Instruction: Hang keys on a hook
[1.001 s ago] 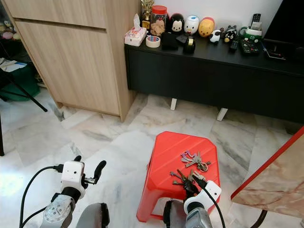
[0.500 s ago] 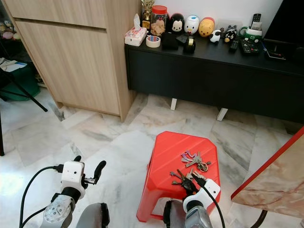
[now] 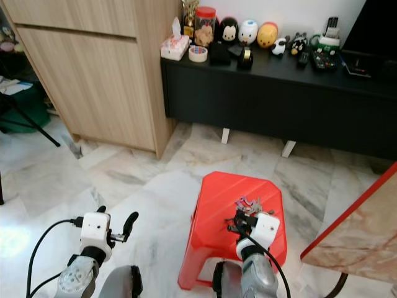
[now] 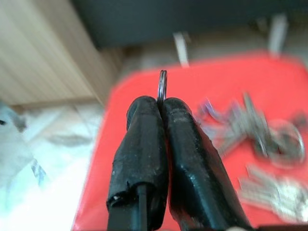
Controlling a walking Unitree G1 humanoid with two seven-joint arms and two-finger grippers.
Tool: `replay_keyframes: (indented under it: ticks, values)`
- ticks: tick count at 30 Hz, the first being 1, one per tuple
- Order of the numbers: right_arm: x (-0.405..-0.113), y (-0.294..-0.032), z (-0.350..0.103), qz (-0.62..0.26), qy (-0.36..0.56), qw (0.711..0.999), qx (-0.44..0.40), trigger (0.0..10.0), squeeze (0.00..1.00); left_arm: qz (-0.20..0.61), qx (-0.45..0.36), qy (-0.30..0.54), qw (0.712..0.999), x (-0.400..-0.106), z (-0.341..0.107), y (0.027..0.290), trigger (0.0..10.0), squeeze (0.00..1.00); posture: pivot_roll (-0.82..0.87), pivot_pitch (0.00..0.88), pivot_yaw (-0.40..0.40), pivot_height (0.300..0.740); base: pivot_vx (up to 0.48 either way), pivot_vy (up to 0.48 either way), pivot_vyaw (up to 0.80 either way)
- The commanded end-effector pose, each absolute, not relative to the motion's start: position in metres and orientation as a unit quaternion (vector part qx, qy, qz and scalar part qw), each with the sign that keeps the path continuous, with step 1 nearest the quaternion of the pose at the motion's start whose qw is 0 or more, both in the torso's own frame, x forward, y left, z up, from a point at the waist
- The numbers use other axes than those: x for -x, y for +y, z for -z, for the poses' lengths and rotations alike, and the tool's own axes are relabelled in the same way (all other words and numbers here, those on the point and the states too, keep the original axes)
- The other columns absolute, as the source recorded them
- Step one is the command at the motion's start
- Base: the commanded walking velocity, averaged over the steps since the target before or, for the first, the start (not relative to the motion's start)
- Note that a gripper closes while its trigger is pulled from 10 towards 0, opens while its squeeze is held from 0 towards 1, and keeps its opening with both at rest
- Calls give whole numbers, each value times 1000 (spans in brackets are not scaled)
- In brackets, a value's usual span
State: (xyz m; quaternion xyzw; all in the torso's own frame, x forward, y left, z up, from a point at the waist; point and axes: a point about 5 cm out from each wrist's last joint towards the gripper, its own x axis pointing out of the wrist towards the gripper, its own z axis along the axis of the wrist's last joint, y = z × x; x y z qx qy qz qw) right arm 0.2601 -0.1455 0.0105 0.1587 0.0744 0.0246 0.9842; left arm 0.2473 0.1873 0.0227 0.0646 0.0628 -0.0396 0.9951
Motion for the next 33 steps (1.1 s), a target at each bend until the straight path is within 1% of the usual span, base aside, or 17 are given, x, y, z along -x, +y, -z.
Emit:
replay_keyframes:
  ticks: [1,2,3,7,11,15,18,28,31,33]
  values:
    - [-257,-144,-18,-41,51,989,-133,1725,0,35,-57,68,995,-246,-19,187,10000,0,69,53,-83,597,0,0,0]
    - [-256,-144,-20,-42,45,991,-121,8314,0,34,-56,69,995,-246,-19,187,10000,0,69,53,-83,597,0,0,0]
    - [-255,-146,-21,-39,41,992,-113,10000,0,32,-53,70,996,-246,-18,187,10000,0,67,48,-84,597,0,0,0]
    - [-250,-151,-28,-29,21,997,-73,10000,0,20,-39,73,996,-247,-17,189,10000,0,61,43,-85,597,0,0,0]
    - [-251,-158,-37,-13,4,998,-62,10000,0,0,-23,71,997,-250,-18,194,10000,0,59,34,-88,597,0,0,0]
    - [-257,-162,-43,2,-2,998,-65,10000,0,-2,-22,70,997,-251,-19,195,10000,0,60,30,-88,617,0,0,0]
    - [-258,-159,-44,5,0,998,-66,10000,0,0,-22,71,997,-251,-18,195,10000,0,58,11,-87,637,0,0,0]
    - [-257,-152,-44,18,11,996,-85,10000,0,0,-17,70,997,-254,-18,195,10000,0,57,0,-83,692,0,0,0]
    - [-256,-151,-41,19,18,996,-84,10000,0,4,-10,100,995,-251,-8,198,10000,0,62,0,-86,712,0,0,0]
    - [-255,-151,-40,22,21,996,-87,10000,0,-4,-9,126,992,-247,0,206,10000,0,62,0,-86,722,0,0,0]
